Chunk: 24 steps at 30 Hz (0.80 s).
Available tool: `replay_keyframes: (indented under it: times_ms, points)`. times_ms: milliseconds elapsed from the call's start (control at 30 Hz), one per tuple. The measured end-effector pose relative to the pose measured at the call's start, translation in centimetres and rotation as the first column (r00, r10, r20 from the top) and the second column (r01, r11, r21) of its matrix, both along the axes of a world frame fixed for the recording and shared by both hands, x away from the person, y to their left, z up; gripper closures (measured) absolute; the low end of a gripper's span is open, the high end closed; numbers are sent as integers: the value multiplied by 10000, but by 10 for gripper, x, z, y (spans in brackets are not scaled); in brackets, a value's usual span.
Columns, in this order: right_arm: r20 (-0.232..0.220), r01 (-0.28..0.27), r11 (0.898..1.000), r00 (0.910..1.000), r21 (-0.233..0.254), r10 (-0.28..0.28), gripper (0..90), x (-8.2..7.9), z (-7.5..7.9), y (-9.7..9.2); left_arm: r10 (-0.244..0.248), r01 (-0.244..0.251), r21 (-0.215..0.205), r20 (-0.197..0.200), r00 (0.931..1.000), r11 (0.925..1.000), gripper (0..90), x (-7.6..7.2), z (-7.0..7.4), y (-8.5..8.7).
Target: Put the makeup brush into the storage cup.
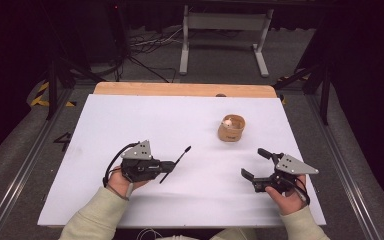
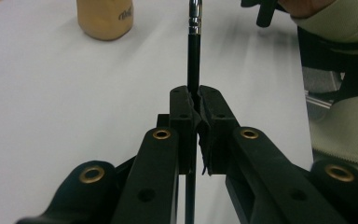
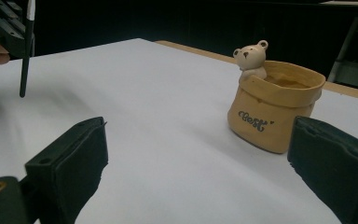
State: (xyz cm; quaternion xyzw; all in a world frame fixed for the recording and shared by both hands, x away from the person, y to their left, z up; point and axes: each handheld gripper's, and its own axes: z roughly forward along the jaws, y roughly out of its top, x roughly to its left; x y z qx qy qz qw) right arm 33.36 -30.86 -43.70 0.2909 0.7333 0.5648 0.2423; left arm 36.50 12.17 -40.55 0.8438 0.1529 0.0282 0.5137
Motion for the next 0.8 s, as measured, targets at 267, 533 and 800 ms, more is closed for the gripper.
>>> replay_keyframes:
  times_ms: [267, 533, 800]
  points:
    - [6, -27, 10000, 10000, 8, 27, 54, 0, 1, 0, 49, -22, -981, 272, 9996, 9952, 848, -3, -9, -9]
    - [19, -61, 10000, 10000, -3, 61, 53, -1, 2, 1, -4, 80, -1886, 402, 9992, 9820, 847, -4, -20, -11]
    - [-82, -436, 9990, 9990, 119, 437, 40, -2, 8, 9, -41, 275, -2664, 880, 9961, 9635, 846, -4, -29, -13]
